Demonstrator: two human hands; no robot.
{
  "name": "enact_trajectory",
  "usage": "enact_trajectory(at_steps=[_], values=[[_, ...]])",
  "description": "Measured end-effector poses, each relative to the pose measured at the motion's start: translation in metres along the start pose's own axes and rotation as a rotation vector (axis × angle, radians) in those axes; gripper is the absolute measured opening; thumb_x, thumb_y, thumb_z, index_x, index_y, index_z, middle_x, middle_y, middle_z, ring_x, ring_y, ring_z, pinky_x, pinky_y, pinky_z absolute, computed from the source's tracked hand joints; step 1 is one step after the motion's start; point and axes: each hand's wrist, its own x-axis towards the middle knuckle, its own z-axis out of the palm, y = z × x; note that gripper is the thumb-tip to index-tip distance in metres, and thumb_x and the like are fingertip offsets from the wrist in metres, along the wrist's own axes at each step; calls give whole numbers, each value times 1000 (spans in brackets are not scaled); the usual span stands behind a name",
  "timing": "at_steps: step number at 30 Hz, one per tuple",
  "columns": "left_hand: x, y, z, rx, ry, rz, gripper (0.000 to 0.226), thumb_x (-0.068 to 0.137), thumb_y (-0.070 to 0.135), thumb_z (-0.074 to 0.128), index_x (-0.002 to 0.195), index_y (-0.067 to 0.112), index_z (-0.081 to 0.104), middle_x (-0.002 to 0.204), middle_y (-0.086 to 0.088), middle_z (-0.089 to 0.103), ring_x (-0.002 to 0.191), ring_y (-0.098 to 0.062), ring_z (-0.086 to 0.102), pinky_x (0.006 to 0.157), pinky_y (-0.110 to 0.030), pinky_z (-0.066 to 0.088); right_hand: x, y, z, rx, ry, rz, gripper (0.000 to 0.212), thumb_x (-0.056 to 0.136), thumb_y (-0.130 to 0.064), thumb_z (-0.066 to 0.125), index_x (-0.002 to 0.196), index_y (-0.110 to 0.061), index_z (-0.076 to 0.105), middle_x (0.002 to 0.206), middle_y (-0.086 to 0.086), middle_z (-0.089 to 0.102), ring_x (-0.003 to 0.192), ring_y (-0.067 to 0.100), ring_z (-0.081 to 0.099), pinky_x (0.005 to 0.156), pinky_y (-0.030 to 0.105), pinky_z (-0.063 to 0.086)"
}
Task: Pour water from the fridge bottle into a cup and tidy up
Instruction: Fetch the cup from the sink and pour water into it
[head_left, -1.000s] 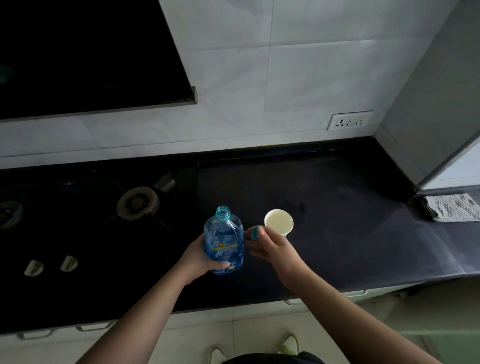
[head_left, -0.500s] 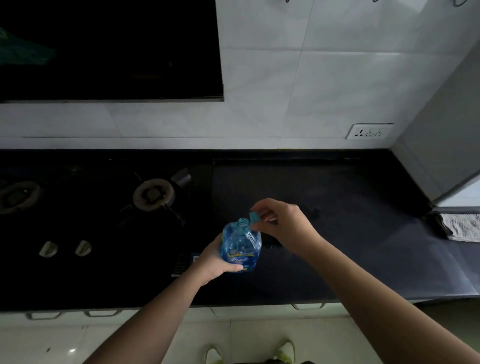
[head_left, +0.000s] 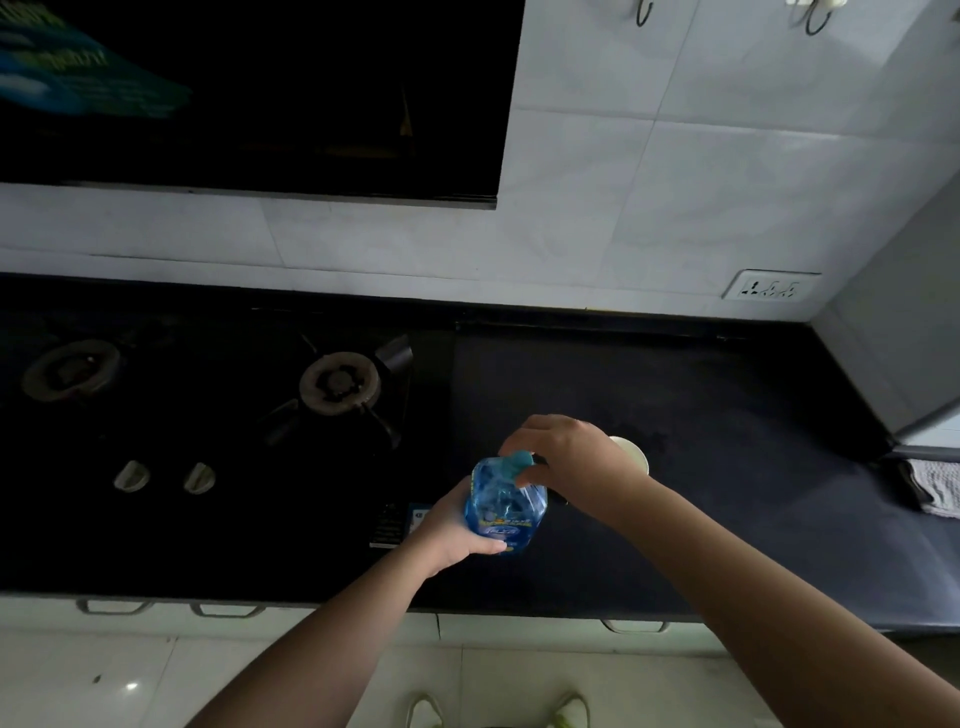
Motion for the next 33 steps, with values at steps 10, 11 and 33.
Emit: enact_trajectory(at_steps=[10,11,33], values=[[1,-5,-3,49,-42,45,79,66,12,89,130,30,47,114,14,65,102,4,62,78,-6,47,13,-22,-16,-257,-222,112,41,90,-30,65,130,-30,56,130,-8,56,117,16,55,88,26,41],[2,-5,-3,58,-40,46,79,65,15,90,129,31,48,114,14,65,104,2,63,84,-10,49,13,-24,-15,-267,-212,131,40,90,-34,65,129,-28,56,128,-6,57,114,16,56,84,25,40],[7,-5,-11,102,-106,91,78,65,14,89,127,33,46,117,14,63,106,-1,62,92,-21,51,0,-26,-2,-306,-101,165,34,101,-41,44,124,-16,48,118,1,58,103,25,61,73,32,41]])
